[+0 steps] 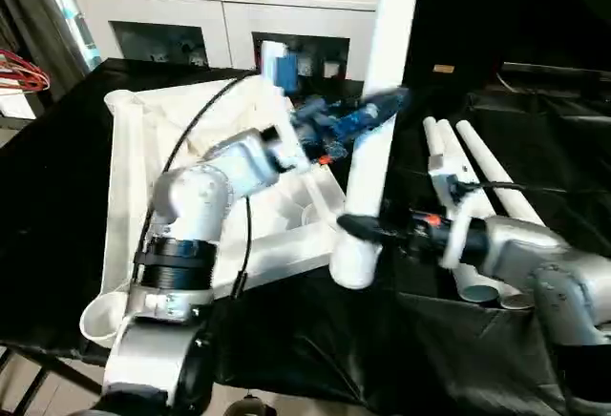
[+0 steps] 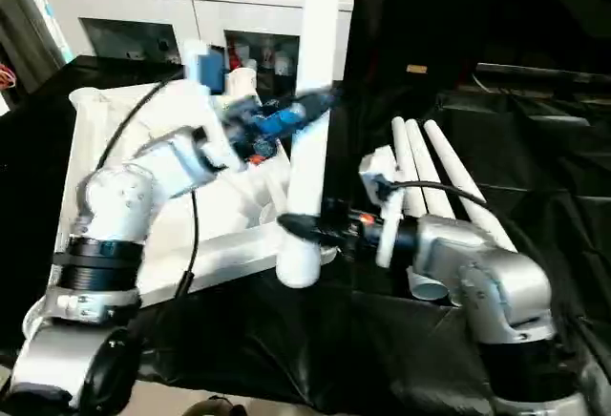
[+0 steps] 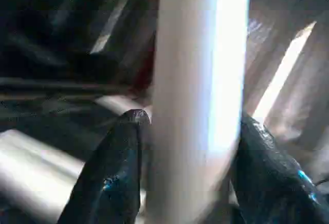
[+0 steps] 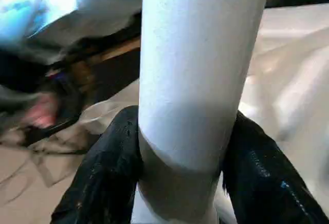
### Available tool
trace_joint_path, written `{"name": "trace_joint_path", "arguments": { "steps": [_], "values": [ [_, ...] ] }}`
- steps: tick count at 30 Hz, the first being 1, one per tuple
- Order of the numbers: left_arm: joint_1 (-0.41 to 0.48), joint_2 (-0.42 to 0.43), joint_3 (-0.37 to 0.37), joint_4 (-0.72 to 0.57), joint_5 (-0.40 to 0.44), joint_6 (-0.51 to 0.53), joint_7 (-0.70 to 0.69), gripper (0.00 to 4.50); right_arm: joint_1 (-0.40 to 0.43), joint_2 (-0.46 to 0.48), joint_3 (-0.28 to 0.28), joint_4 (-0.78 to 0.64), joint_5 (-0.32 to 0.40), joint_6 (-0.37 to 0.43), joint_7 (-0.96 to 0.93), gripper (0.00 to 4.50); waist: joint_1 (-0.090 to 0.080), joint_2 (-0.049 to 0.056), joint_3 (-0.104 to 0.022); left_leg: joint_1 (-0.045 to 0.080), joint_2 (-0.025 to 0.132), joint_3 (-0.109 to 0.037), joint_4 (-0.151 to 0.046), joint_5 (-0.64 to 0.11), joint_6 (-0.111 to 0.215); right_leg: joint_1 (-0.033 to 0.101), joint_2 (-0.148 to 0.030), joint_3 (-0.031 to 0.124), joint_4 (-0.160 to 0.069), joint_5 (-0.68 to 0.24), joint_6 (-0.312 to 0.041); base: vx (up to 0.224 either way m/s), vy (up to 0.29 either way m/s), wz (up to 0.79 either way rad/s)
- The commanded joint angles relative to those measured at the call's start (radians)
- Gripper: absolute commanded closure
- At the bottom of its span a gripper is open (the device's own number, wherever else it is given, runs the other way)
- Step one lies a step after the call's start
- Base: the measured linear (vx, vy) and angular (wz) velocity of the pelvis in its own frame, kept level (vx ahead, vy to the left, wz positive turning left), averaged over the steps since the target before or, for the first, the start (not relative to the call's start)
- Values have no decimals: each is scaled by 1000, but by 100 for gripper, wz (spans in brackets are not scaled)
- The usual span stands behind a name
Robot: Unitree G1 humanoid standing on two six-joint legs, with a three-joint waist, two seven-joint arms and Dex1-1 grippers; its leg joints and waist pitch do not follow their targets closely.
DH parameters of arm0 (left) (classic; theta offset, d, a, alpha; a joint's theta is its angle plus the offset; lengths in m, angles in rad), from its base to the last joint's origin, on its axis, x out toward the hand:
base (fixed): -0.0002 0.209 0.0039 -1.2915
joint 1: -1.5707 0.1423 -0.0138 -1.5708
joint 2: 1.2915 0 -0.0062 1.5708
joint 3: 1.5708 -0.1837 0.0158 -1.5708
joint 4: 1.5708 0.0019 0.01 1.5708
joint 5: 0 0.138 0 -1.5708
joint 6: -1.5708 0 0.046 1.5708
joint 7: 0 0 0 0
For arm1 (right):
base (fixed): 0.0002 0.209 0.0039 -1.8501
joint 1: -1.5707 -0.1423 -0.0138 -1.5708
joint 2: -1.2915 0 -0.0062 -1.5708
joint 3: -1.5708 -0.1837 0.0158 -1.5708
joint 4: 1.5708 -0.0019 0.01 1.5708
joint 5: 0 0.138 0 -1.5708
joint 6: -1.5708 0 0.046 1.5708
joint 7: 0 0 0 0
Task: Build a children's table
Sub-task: Pick table leg
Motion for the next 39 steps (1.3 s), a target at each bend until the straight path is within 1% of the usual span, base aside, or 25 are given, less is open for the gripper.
{"name": "trace_joint_path", "arguments": {
  "steps": [1,4,5,6,7,8,10,11,12,13,14,16,17,19,20,22,23,24,26,27,28,29,33,37,39],
  "values": [
    [6,-7,-24,-15,78,-40,83,164,-26,11,-19,-6,-16,-19,-48,262,-2,-14,-76,32,76,-33,-60,-100,29,42,-106,55,-72,-34,-195,0,0,0],
    [-7,-47,10,8,97,-42,206,164,-30,22,-14,1,-31,-24,-72,262,-1,-16,-77,31,76,-33,-58,-92,29,44,-106,54,-70,-12,-203,0,0,0],
    [-10,-53,11,14,110,-45,235,164,-31,22,-11,4,-36,-26,-76,262,-2,-18,-76,30,75,-32,-58,-92,32,43,-104,54,-71,-13,-202,0,0,0],
    [-12,-57,11,19,121,-50,258,164,-33,23,-8,8,-43,-29,-80,262,-1,-17,-76,30,75,-32,-57,-92,33,43,-104,54,-71,-16,-198,0,0,0],
    [-12,-60,10,21,126,-54,271,164,-33,23,-6,9,-49,-31,-83,262,-2,-21,-76,29,74,-32,-57,-90,35,44,-104,54,-72,-18,-195,0,0,0],
    [-12,-60,10,21,126,-54,271,191,-33,23,-6,9,-49,-31,-83,262,-1,-19,-76,29,73,-32,-56,-83,39,44,-104,54,-71,-22,-188,0,0,0],
    [-15,-82,28,24,131,-73,312,198,-34,29,-5,8,-52,-30,-97,262,-2,-22,-77,29,74,-32,-56,-75,44,44,-103,54,-71,-10,-189,0,0,0],
    [-14,-91,36,19,124,-79,316,198,-35,32,-5,8,-53,-30,-104,262,-1,-21,-77,28,74,-32,-55,-72,46,44,-103,54,-70,-4,-193,0,0,0],
    [-12,-96,39,14,118,-82,316,198,-35,32,-5,9,-53,-28,-108,262,-2,-20,-77,28,74,-32,-55,-71,50,43,-104,54,-69,1,-199,0,0,0],
    [-10,-98,38,9,114,-81,316,211,-34,33,-4,9,-55,-27,-110,262,-1,-21,-77,28,73,-31,-54,-73,53,43,-104,54,-70,-5,-199,0,0,0],
    [-7,-100,38,4,105,-74,309,240,-34,32,0,10,-61,-32,-107,262,0,-20,-76,29,73,-31,-54,-75,54,42,-104,54,-71,-13,-198,0,0,0],
    [1,-100,29,-10,95,-64,295,240,-32,31,1,12,-64,-35,-102,262,-1,-19,-76,29,73,-31,-55,-83,49,41,-104,54,-73,-30,-194,0,0,0],
    [1,-100,29,-10,95,-64,295,237,-32,31,1,12,-64,-35,-102,227,0,-19,-76,30,74,-31,-55,-84,47,41,-104,54,-73,-32,-195,0,0,0],
    [5,-96,13,-24,93,-59,280,260,-34,33,-10,16,-40,-12,-90,193,-2,-19,-75,30,75,-32,-56,-89,47,41,-102,53,-72,-33,-192,0,0,0],
    [5,-97,10,-26,94,-60,277,264,-35,31,-14,16,-33,-7,-84,190,-2,-17,-75,31,75,-32,-56,-92,47,40,-103,54,-73,-34,-192,0,0,0],
    [3,-95,-3,-26,103,-72,258,265,-34,16,-18,10,-24,2,-70,173,-2,-20,-75,29,74,-31,-56,-90,49,42,-103,54,-73,-31,-191,0,0,0],
    [3,-93,-7,-25,105,-76,251,267,-34,11,-18,10,-24,4,-66,160,-1,-24,-76,29,73,-30,-55,-85,52,43,-103,54,-73,-27,-189,0,0,0],
    [2,-85,-22,-26,111,-82,229,269,-35,-8,-20,11,-22,7,-50,152,-1,-21,-76,28,74,-32,-55,-74,54,42,-102,54,-71,-20,-187,0,0,0],
    [0,-73,-39,-25,114,-81,204,269,-35,-34,-25,16,-16,10,-20,149,0,-19,-75,28,73,-31,-55,-76,55,42,-102,54,-71,-23,-184,0,0,0],
    [-3,-61,-54,-24,113,-76,177,269,-36,-64,-30,21,-5,19,16,149,1,-20,-75,29,74,-31,-55,-84,55,43,-104,55,-73,-33,-181,0,0,0],
    [-3,-59,-56,-24,113,-75,173,269,-36,-69,-30,22,-4,21,22,149,2,-21,-74,30,74,-31,-55,-87,55,43,-103,55,-75,-40,-180,0,0,0],
    [-6,-49,-67,-23,114,-74,152,269,-36,-97,-24,27,-2,26,56,149,1,-20,-75,28,73,-31,-54,-85,55,44,-103,54,-74,-40,-182,0,0,0],
    [-8,-47,-73,-25,110,-68,135,269,-41,-119,-11,36,1,37,85,149,1,-22,-75,28,74,-31,-53,-81,61,44,-104,53,-73,-33,-194,0,0,0],
    [-11,-51,-73,-28,100,-65,125,269,-46,-123,4,43,6,48,99,149,1,-21,-76,28,75,-31,-52,-74,67,43,-104,52,-71,-26,-210,0,0,0],
    [-10,-53,-78,-35,93,-67,110,269,-46,-127,27,49,6,59,112,149,0,-25,-76,29,74,-30,-53,-78,67,43,-103,52,-71,-28,-214,0,0,0]
  ]
}}
